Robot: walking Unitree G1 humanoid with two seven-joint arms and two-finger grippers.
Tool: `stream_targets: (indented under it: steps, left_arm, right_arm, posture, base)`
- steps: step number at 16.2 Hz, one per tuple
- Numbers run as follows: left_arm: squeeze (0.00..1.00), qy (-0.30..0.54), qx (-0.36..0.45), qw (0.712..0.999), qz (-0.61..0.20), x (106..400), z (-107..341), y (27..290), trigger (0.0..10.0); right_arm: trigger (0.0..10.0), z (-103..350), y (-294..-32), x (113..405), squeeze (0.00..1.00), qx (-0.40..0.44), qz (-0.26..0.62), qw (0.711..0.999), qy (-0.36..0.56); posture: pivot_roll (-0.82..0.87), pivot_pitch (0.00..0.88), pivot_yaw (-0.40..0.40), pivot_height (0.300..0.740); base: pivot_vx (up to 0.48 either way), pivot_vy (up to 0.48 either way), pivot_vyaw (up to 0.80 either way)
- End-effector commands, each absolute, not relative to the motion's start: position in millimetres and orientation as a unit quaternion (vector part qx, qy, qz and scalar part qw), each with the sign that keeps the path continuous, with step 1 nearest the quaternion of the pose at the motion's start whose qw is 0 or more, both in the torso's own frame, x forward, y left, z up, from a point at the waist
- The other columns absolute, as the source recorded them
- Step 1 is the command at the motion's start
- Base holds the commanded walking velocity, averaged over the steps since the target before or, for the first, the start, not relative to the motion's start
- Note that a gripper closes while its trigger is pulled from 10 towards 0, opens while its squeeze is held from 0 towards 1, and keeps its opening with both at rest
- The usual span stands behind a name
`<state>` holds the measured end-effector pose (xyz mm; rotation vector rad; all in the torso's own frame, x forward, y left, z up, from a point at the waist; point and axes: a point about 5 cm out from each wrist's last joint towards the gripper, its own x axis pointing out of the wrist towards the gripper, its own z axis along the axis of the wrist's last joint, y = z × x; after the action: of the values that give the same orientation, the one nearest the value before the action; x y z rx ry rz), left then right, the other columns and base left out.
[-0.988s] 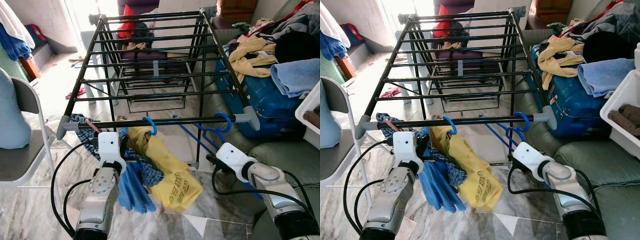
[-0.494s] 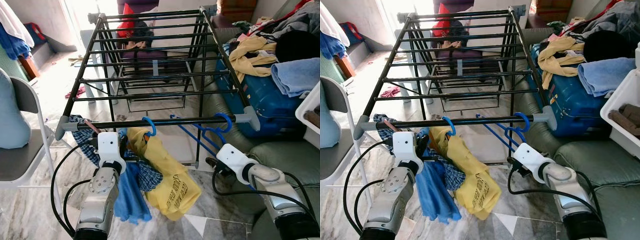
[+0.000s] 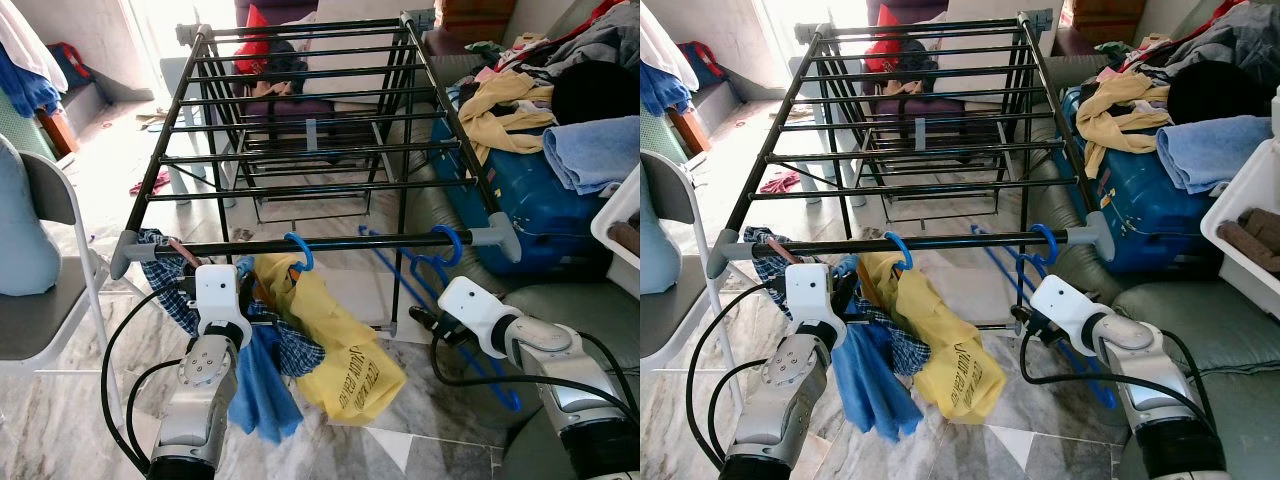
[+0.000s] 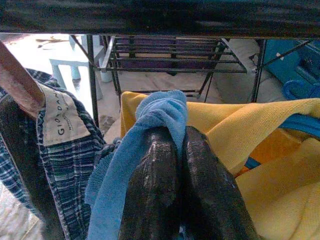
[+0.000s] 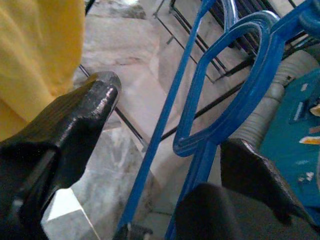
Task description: Hang hanger
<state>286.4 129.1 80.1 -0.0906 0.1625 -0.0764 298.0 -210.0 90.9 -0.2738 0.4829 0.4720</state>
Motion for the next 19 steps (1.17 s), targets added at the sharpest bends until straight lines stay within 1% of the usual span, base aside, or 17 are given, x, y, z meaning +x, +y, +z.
stream_targets:
  steps: [1, 2, 3, 5, 6, 7, 9, 13, 14, 16, 19]
  left_arm:
    - [0.00, 0.082, -0.039, 0.995, -0.038, 289, 82, 129, 10.0]
    - [0.00, 0.083, -0.039, 0.995, -0.038, 290, 82, 129, 10.0]
    - [0.00, 0.084, -0.038, 0.995, -0.039, 290, 82, 129, 10.0]
    - [0.00, 0.085, -0.038, 0.995, -0.040, 290, 81, 128, 10.0]
    - [0.00, 0.087, -0.037, 0.995, -0.041, 290, 81, 128, 10.0]
    - [0.00, 0.087, -0.037, 0.995, -0.041, 290, 81, 128, 10.0]
    - [0.00, 0.088, -0.036, 0.995, -0.041, 290, 81, 128, 10.0]
    - [0.00, 0.089, -0.035, 0.995, -0.042, 289, 81, 128, 10.0]
    - [0.00, 0.090, -0.035, 0.994, -0.042, 289, 80, 128, 10.0]
    - [0.00, 0.093, -0.035, 0.994, -0.045, 288, 79, 127, 10.0]
    - [0.00, 0.093, -0.034, 0.994, -0.046, 288, 79, 127, 10.0]
  right_arm:
    - [10.0, 94, -214, 300, 0.75, -0.143, 0.223, 0.935, 0.234]
    - [10.0, 93, -217, 299, 0.16, -0.145, 0.221, 0.935, 0.236]
    - [10.0, 93, -220, 299, 0.00, -0.150, 0.218, 0.934, 0.238]
    - [10.0, 94, -224, 298, 0.00, -0.161, 0.223, 0.931, 0.239]
    - [10.0, 99, -237, 303, 0.00, -0.178, 0.211, 0.931, 0.237]
    - [10.0, 99, -237, 303, 0.00, -0.178, 0.211, 0.931, 0.237]
    - [10.0, 106, -247, 308, 0.00, -0.184, 0.193, 0.935, 0.233]
    - [10.0, 103, -251, 307, 0.00, -0.172, 0.193, 0.936, 0.238]
    - [0.0, 99, -248, 305, 0.00, -0.158, 0.212, 0.934, 0.242]
    - [0.0, 92, -244, 298, 0.00, -0.155, 0.260, 0.919, 0.252]
    - [0.0, 92, -245, 297, 0.00, -0.155, 0.266, 0.917, 0.253]
  posture:
    - [-0.16, 0.000, 0.043, 0.740]
    - [-0.16, 0.000, 0.045, 0.740]
    - [-0.16, 0.000, 0.045, 0.740]
    - [-0.16, 0.000, 0.045, 0.740]
    - [-0.16, 0.000, 0.046, 0.740]
    - [-0.16, 0.000, 0.046, 0.740]
    - [-0.16, 0.000, 0.045, 0.740]
    - [-0.16, 0.000, 0.047, 0.740]
    - [-0.16, 0.000, 0.048, 0.740]
    - [-0.16, 0.000, 0.049, 0.740]
    - [-0.16, 0.000, 0.049, 0.740]
  base:
    - [0.000, 0.000, 0.00]
    - [0.000, 0.000, 0.00]
    - [0.000, 0.000, 0.00]
    - [0.000, 0.000, 0.00]
    - [0.000, 0.000, 0.00]
    - [0.000, 0.000, 0.00]
    - [0.000, 0.000, 0.00]
    - [0.000, 0.000, 0.00]
    - [0.000, 0.000, 0.00]
    - [0.000, 0.000, 0.00]
    - [0.000, 0.000, 0.00]
